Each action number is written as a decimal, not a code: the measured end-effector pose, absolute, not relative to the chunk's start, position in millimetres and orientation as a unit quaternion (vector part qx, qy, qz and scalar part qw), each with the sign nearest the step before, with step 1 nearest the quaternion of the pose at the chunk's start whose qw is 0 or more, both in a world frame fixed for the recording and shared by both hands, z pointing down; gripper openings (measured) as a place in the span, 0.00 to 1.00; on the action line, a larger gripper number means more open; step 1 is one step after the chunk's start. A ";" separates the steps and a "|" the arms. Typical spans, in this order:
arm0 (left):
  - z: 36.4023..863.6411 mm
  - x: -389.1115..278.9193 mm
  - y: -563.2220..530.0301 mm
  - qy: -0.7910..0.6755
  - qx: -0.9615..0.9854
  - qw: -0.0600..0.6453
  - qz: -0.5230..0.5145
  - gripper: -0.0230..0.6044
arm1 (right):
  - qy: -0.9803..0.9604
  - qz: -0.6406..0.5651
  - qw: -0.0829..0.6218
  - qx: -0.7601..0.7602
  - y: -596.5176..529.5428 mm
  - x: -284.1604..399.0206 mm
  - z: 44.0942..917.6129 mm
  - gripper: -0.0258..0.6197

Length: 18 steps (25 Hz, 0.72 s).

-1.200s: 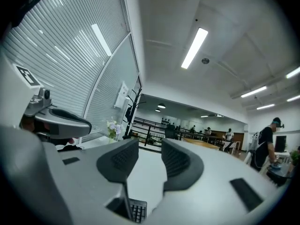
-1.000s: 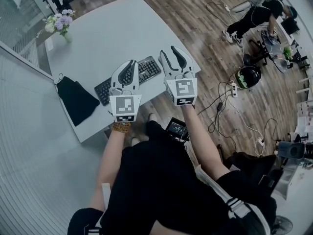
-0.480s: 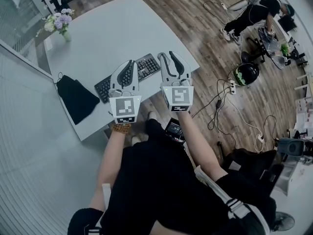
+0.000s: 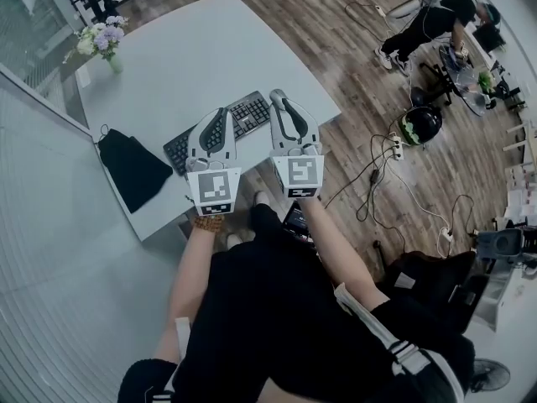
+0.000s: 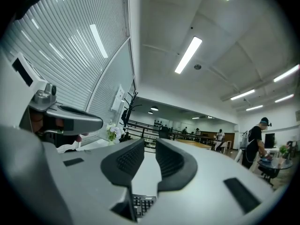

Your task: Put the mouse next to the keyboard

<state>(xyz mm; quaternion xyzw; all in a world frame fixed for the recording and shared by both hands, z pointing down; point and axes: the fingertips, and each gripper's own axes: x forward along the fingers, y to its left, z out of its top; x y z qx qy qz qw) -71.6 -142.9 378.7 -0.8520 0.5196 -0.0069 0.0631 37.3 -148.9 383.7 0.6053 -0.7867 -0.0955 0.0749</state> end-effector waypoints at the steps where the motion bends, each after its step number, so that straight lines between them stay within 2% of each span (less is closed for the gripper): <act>1: 379.6 -72.6 -141.3 0.519 -0.852 0.062 -0.007 0.06 | -0.786 -0.093 0.077 0.606 -147.2 36.7 385.7 0.15; 18: 386.4 -64.8 -122.3 0.491 -0.870 0.053 -0.003 0.06 | -0.792 -0.106 0.099 0.594 -119.8 33.3 389.8 0.10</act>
